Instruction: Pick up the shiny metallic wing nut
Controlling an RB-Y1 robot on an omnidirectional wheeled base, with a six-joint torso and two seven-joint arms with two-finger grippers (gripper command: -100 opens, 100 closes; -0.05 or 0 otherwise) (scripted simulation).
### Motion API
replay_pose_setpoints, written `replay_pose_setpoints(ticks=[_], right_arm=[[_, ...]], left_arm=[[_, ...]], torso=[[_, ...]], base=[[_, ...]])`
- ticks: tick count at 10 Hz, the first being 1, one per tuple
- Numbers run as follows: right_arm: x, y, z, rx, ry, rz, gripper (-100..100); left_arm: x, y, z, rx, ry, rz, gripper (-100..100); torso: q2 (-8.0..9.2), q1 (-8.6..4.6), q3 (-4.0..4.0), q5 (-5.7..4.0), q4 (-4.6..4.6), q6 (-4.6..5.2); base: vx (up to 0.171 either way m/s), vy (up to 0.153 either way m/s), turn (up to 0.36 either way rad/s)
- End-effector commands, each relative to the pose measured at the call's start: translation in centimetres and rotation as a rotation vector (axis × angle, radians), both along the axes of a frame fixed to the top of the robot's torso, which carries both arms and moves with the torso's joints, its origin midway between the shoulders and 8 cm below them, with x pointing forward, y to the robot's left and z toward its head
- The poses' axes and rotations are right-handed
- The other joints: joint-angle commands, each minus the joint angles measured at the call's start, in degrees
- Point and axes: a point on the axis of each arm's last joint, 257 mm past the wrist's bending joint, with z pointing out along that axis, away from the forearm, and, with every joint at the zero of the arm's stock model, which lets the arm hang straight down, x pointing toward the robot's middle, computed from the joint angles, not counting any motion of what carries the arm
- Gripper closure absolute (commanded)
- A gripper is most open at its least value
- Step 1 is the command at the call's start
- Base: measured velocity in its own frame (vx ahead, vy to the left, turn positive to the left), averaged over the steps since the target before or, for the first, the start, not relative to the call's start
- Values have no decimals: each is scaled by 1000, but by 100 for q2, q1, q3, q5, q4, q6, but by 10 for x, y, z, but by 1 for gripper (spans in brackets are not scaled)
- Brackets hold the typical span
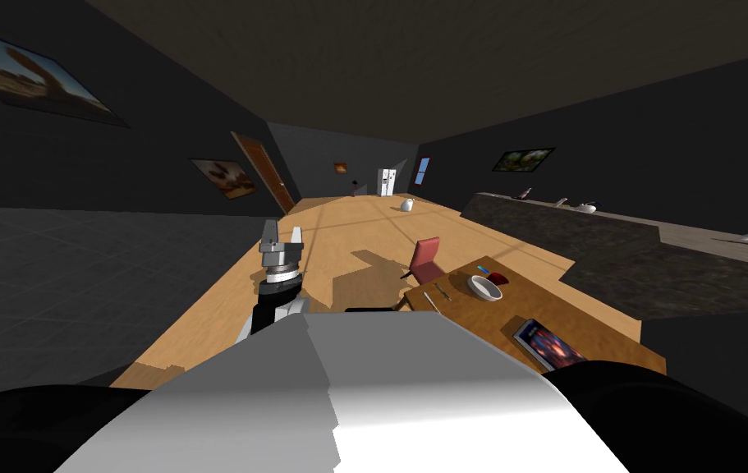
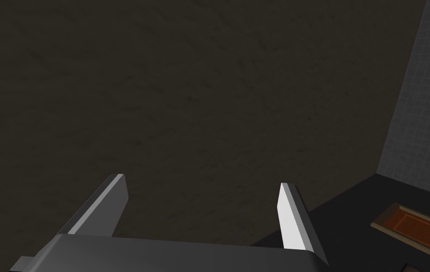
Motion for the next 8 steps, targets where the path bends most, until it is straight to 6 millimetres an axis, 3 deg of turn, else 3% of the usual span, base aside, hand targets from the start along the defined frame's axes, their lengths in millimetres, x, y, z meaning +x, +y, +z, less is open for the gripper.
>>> replay_pose_setpoints(ticks=[1, 8], right_arm=[[-1, 0, 0, 1, 7, 4, 100], [7, -14, 4, 2, 3, -12, 100]], left_arm=[[0, 0, 0, 0, 0, 0, 0], [0, 0, 0, 0, 0, 0, 0]], torso=[[0, 0, 0, 0, 0, 0], [-3, 3, -1, 1, 0, 3]], base=[[0, 0, 0], [10, 11, -35]])
